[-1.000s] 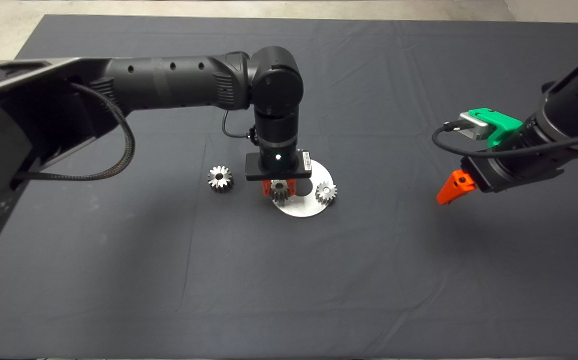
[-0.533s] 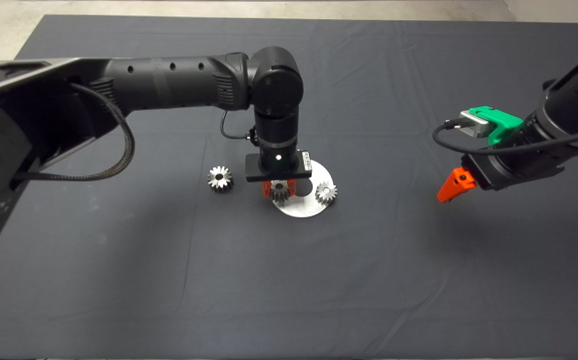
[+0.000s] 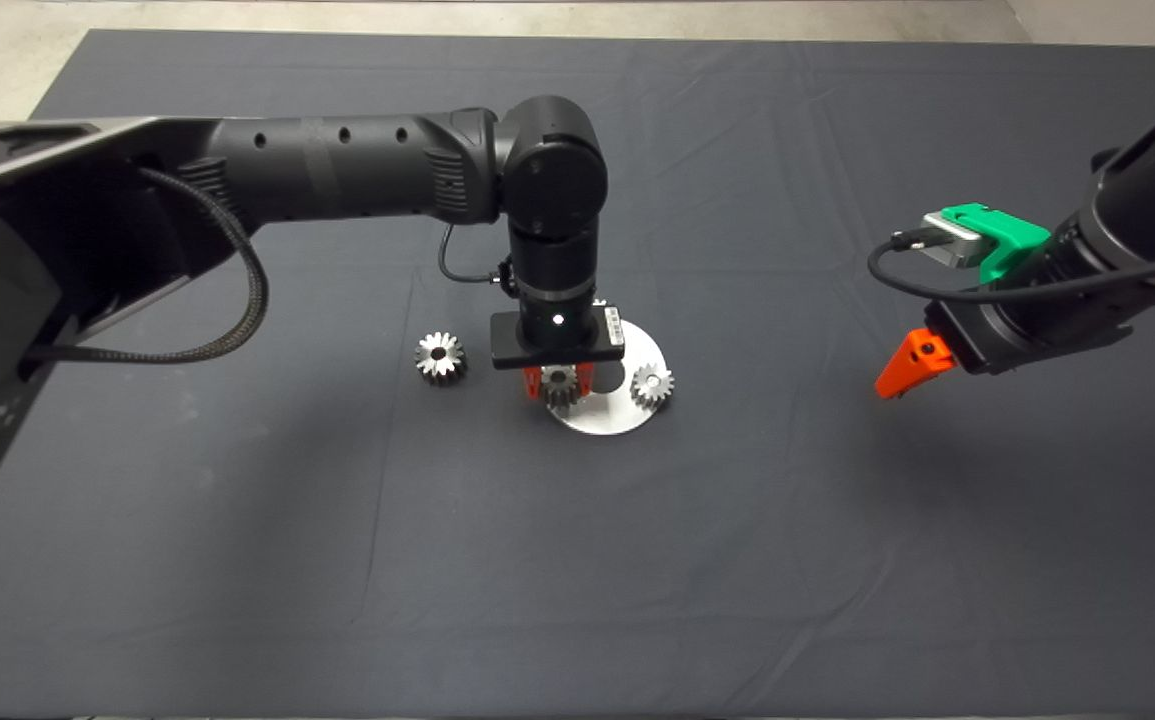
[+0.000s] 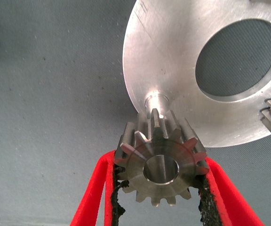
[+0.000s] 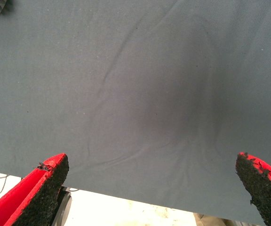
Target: Remove an incorrectly installed larger gear and replace it with the correct smaller gear
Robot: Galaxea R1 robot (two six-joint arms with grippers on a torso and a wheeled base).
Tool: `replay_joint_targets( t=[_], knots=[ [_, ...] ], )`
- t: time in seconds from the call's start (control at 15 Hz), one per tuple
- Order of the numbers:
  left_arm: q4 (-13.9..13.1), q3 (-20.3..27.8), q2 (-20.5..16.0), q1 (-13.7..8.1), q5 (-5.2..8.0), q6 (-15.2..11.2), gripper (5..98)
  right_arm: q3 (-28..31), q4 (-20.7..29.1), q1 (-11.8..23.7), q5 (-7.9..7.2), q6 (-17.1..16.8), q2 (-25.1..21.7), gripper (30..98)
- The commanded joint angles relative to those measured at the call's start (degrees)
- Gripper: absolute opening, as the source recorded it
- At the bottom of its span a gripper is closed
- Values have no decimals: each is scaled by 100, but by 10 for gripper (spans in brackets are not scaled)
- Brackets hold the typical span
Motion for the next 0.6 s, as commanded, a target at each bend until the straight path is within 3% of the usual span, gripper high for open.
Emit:
replay_joint_targets(
  t=[0.0,0.27,0.4,0.53],
  knots=[
    [-118,289,-11,-72,539,-282,320,33,185,150,-503,-38,-23,940],
    [-19,278,-12,-72,534,-299,321,51,193,150,-503,-38,-32,940],
    [207,80,23,-72,540,-230,321,77,193,150,-503,-30,-32,940],
    [225,-351,111,-115,540,157,321,121,193,150,-494,-30,-40,940]
  ],
)
